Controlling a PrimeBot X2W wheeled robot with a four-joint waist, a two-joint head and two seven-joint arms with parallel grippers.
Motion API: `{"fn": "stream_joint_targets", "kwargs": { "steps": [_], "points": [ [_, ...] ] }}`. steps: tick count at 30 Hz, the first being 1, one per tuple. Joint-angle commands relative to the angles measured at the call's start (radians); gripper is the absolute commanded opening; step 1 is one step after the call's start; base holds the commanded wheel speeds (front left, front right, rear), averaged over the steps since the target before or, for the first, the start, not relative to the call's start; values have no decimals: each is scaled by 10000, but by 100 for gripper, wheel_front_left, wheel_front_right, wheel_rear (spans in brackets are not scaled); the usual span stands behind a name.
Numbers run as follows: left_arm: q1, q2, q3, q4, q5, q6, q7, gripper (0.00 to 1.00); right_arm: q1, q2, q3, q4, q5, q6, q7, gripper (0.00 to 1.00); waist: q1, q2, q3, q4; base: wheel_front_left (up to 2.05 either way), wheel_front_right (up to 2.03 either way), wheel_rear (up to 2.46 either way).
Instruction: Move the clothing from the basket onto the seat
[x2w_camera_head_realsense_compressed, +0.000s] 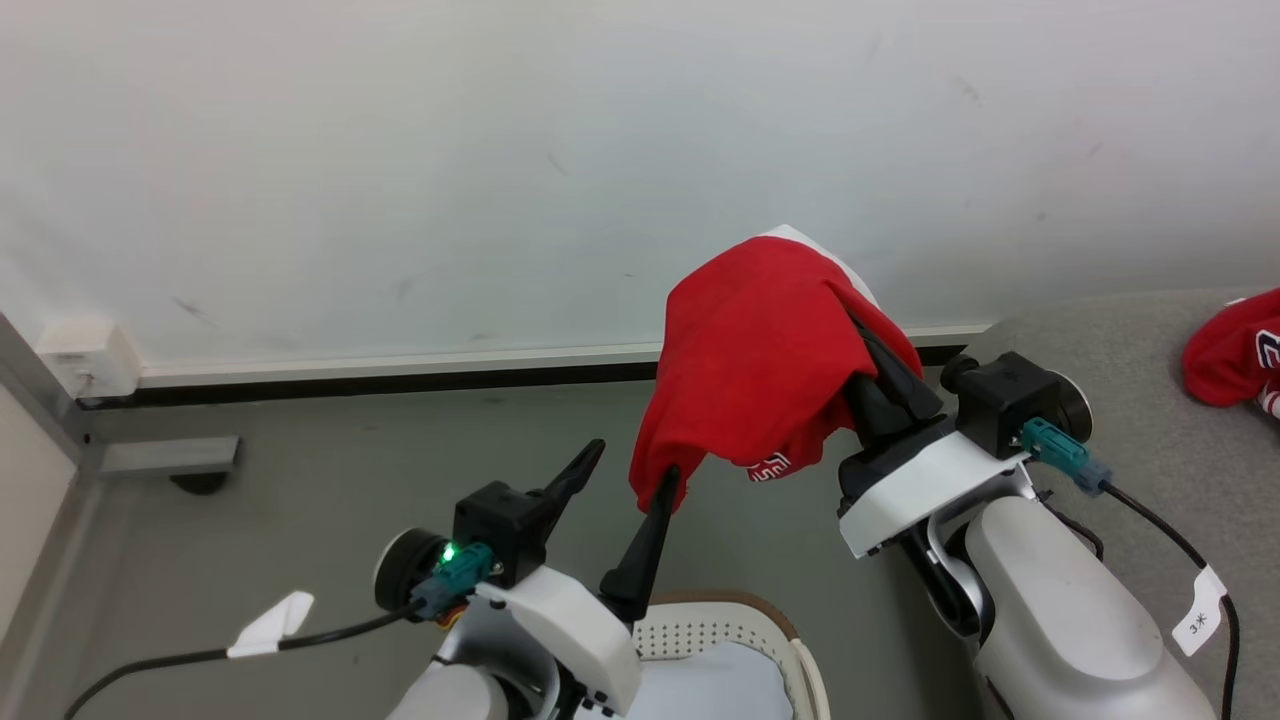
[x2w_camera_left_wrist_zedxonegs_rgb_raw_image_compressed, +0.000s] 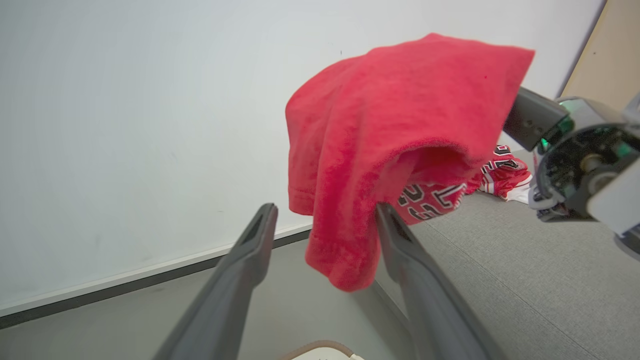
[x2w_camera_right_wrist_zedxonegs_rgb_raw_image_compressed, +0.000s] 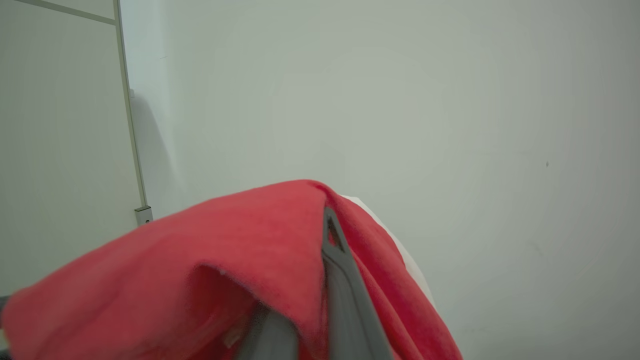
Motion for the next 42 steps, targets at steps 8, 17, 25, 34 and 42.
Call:
{"fn": "stream_joint_targets", "kwargs": {
  "steps": [8,17,25,34,42],
  "points": [
    [71,149,-43,-187,52,90,99,100,58,-17,-310,-265,-202,-23,-20,0,0,0,234,-806,0,0,0],
    [35,298,-79,-463,182,247,126,100,307,-19,-867,-715,-739,-23,-20,0,0,0,771,-2445,0,0,0],
    [-56,216,-373,-620,262,135,157,100,758,-27,-1644,-1212,-1387,-23,-21,0,0,0,1006,-3732,0,0,0],
    [-102,-91,-895,-672,344,-4,198,100,1433,-438,-2290,-1916,-1565,-23,-20,0,0,0,1214,-4408,0,0,0],
    [-611,-193,-1220,-892,558,-126,325,100,1296,-741,-3289,-2294,-1242,-24,-20,0,0,0,2017,-4083,0,0,0]
  ]
}}
